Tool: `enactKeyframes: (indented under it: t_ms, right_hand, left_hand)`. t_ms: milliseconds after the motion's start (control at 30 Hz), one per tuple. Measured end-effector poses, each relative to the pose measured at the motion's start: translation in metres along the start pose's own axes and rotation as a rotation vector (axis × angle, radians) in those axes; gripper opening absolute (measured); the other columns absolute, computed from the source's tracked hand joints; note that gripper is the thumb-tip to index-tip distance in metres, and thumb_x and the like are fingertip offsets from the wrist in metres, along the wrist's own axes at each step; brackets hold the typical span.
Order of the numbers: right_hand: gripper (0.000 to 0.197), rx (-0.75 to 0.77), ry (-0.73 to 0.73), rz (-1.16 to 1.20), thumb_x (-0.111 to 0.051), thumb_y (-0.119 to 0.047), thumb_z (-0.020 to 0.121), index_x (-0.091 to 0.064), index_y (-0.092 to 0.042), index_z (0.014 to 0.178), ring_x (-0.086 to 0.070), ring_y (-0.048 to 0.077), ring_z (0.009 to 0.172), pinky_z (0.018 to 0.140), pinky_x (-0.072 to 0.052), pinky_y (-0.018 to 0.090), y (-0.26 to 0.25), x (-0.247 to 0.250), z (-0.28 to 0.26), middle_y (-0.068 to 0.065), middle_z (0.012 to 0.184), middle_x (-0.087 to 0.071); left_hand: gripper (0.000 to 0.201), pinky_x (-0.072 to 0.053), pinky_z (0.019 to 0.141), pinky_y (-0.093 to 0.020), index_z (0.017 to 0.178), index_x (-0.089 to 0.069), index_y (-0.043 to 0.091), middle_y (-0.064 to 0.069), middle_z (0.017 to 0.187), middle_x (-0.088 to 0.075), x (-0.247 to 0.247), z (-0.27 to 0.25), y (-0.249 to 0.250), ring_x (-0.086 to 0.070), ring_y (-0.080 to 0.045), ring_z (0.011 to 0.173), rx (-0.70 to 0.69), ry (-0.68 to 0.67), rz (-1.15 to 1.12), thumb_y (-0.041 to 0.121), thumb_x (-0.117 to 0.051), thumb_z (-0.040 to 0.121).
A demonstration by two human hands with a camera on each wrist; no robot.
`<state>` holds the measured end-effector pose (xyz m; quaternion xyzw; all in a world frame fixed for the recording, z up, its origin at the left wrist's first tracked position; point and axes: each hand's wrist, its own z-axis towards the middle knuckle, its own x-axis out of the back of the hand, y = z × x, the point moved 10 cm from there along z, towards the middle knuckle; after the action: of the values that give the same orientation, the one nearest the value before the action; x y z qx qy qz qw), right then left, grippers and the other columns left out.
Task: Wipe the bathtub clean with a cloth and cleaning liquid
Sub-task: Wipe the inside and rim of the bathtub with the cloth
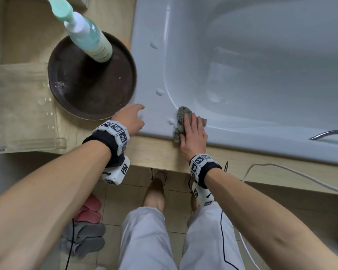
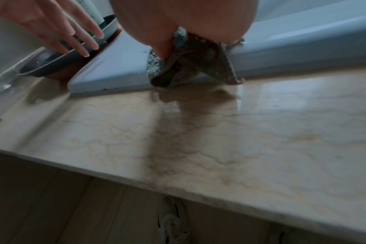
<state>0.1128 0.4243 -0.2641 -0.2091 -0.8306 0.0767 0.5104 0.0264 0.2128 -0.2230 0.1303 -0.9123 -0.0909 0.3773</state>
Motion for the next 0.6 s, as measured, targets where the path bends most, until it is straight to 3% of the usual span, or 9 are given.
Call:
enactKeyframes:
  t_ms: [233, 433, 500, 600]
  right_hand:
    - [0.076, 0.099, -0.041, -0.067, -0.047, -0.02, 0.089, -0.009, -0.029, 0.155, 0.001, 0.022, 0.15, 0.115, -0.014, 0.038, -0.042, -0.004, 0.017, 0.003, 0.163, -0.002]
    - [0.086, 0.318, -0.101, -0.225, -0.056, -0.019, 0.085, -0.008, -0.031, 0.155, 0.004, 0.028, 0.15, 0.116, -0.014, 0.044, -0.073, -0.016, 0.021, 0.003, 0.164, 0.001]
    - [0.081, 0.404, -0.092, -0.257, -0.06, -0.017, 0.085, -0.018, -0.027, 0.154, -0.004, 0.031, 0.15, 0.116, -0.017, 0.046, -0.084, -0.02, 0.02, 0.004, 0.163, -0.01]
    - [0.068, 0.58, -0.021, -0.284, -0.07, -0.012, 0.08, -0.046, -0.018, 0.143, -0.035, 0.037, 0.14, 0.105, -0.039, 0.049, -0.105, -0.02, 0.011, 0.009, 0.151, -0.041]
  left_hand:
    - [0.061, -0.043, 0.095, -0.038, 0.139, -0.046, 0.032, -0.006, 0.136, -0.055, 0.017, 0.0, -0.019, -0.053, -0.031, 0.119, 0.036, 0.001, -0.017, 0.012, -0.051, 0.082]
    - [0.058, -0.042, 0.1, -0.036, 0.136, -0.049, 0.032, 0.002, 0.135, -0.057, 0.021, 0.003, -0.027, -0.053, -0.027, 0.119, 0.025, -0.015, -0.101, 0.012, -0.051, 0.081]
    - [0.057, -0.042, 0.1, -0.036, 0.135, -0.05, 0.032, 0.003, 0.132, -0.059, 0.024, 0.004, -0.028, -0.053, -0.026, 0.119, 0.015, -0.019, -0.114, 0.011, -0.052, 0.081]
    - [0.057, -0.042, 0.101, -0.037, 0.133, -0.052, 0.032, 0.004, 0.128, -0.061, 0.028, 0.005, -0.028, -0.055, -0.025, 0.118, -0.008, -0.037, -0.112, 0.011, -0.052, 0.08]
